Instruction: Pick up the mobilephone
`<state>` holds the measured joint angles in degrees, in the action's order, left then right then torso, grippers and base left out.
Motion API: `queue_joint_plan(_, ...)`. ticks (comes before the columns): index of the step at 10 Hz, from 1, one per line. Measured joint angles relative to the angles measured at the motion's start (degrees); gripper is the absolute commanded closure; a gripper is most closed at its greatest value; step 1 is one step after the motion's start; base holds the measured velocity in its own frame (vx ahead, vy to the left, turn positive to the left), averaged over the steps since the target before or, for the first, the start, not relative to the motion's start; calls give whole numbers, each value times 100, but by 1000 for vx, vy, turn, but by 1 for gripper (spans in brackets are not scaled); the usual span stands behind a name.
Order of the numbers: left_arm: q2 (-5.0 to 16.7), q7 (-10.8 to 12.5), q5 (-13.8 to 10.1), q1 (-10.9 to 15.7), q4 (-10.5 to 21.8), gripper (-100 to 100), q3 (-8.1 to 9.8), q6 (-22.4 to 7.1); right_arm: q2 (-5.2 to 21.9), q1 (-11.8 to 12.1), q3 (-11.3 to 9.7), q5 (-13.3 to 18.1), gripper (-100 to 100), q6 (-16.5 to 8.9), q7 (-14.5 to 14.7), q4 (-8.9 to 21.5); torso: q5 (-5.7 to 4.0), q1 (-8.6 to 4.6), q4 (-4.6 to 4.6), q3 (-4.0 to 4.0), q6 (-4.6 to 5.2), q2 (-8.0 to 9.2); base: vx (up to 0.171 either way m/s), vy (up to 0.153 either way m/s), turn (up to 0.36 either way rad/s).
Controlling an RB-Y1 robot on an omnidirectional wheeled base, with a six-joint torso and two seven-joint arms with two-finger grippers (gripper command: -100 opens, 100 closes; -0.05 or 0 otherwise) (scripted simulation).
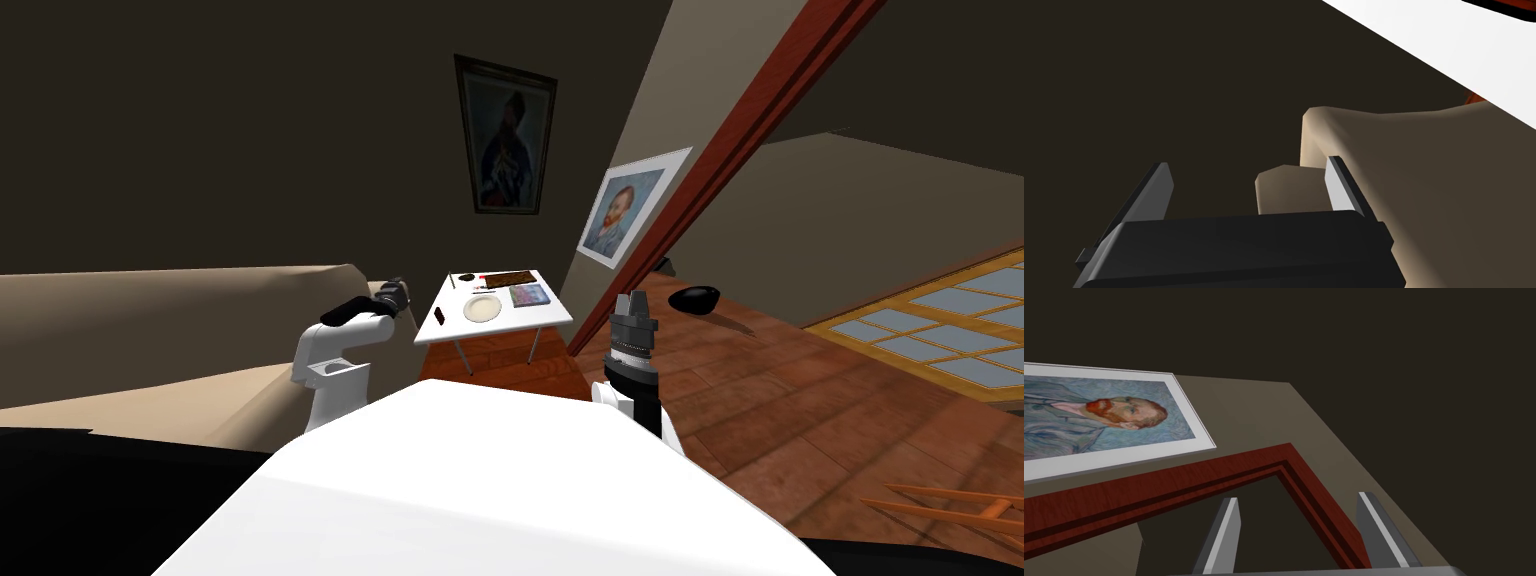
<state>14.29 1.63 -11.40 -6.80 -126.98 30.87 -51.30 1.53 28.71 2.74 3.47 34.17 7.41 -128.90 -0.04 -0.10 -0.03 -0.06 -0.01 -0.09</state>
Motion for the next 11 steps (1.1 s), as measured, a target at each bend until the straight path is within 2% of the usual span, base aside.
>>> queue_joint_plan(11,9,-192,-105,421,194,-100,271,-1719,0,0,0,0,0,0,0,0,2,10,1,2,0,4,22,-24,-8)
